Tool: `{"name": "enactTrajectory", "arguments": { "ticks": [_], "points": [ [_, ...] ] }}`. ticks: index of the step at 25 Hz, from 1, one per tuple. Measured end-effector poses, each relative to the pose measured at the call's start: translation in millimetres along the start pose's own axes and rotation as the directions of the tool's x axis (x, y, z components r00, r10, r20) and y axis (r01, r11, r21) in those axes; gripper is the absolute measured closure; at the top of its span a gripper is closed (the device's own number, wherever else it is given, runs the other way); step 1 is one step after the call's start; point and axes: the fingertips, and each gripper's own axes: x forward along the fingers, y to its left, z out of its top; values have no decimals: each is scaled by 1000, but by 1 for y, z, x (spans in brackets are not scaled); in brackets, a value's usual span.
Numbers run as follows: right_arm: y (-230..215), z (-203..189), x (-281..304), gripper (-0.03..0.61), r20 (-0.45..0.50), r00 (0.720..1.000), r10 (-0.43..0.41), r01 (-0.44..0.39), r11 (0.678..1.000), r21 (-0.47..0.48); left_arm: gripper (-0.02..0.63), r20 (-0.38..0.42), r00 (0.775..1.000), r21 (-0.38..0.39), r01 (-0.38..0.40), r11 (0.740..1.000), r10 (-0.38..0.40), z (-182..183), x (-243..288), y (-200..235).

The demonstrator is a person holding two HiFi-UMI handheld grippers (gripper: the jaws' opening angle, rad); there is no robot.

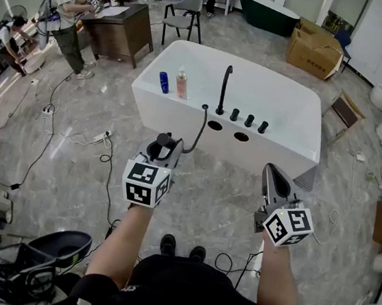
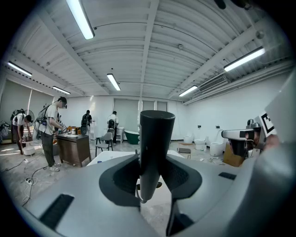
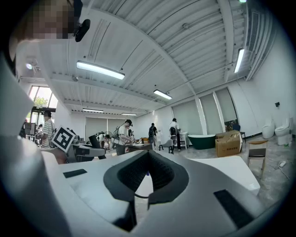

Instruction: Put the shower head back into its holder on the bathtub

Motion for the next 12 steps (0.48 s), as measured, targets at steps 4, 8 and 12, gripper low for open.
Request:
{"name": "enactTrajectory", "arguments": {
  "ticks": [4, 8, 12],
  "points": [
    [-3, 6, -2, 568, -1, 1000, 0, 0, 1000, 0, 471, -1, 1000, 10, 4, 1000, -4, 6, 2, -9],
    [-6, 5, -6, 568, 2, 1000, 0, 0, 1000, 1, 471, -5, 1000, 19, 8, 1000, -8, 3, 3, -20],
    [-10, 6, -13, 568, 7, 1000, 2, -2, 1000, 1, 471, -5, 1000, 13, 9, 1000, -8, 1, 3, -31]
  ]
}}
